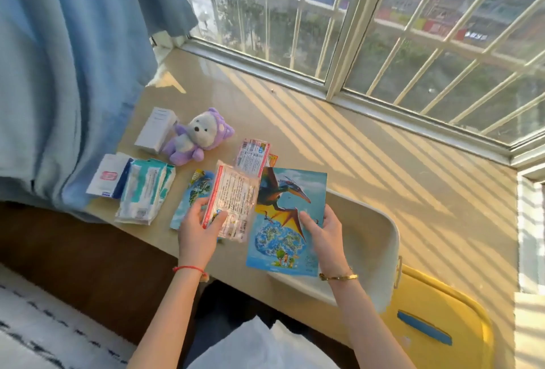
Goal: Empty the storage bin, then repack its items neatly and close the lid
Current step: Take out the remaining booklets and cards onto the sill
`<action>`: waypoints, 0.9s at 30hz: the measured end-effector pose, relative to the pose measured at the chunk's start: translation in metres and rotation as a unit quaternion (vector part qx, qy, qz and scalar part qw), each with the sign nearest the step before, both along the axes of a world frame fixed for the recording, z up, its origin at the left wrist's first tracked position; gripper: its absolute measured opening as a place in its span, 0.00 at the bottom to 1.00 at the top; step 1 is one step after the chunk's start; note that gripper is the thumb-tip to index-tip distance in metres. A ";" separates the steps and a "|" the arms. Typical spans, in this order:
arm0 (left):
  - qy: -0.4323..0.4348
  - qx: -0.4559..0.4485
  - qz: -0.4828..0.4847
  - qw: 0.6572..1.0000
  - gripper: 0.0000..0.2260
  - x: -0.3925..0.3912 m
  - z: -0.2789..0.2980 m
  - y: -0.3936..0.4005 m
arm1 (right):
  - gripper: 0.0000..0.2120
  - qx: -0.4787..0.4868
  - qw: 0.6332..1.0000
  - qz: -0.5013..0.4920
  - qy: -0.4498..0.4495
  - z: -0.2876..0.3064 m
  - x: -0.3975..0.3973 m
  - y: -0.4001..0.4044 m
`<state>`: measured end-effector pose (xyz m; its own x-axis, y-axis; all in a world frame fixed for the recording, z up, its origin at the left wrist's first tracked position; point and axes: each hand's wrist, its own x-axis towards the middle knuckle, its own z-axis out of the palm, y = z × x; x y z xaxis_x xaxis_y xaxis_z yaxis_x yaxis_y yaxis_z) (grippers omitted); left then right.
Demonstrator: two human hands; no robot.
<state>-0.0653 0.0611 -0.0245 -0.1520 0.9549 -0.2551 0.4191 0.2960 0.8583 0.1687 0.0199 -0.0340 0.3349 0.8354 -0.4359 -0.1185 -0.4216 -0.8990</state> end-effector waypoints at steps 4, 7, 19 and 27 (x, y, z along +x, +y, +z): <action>-0.031 0.000 0.028 0.999 0.17 -0.047 0.002 0.024 | 0.10 -0.002 1.000 0.018 -0.018 -0.001 -0.051 0.033; -0.031 -0.001 0.038 0.999 0.19 -0.082 -0.003 0.052 | 0.11 -0.015 1.000 0.012 -0.022 -0.016 -0.091 0.060; -0.086 -0.045 -0.062 0.993 0.18 -0.153 -0.055 0.199 | 0.13 -0.146 0.986 -0.033 -0.070 -0.119 -0.221 0.131; -0.143 -0.101 -0.187 0.967 0.16 -0.071 -0.124 0.249 | 0.11 -0.191 0.976 -0.064 -0.078 -0.164 -0.232 0.136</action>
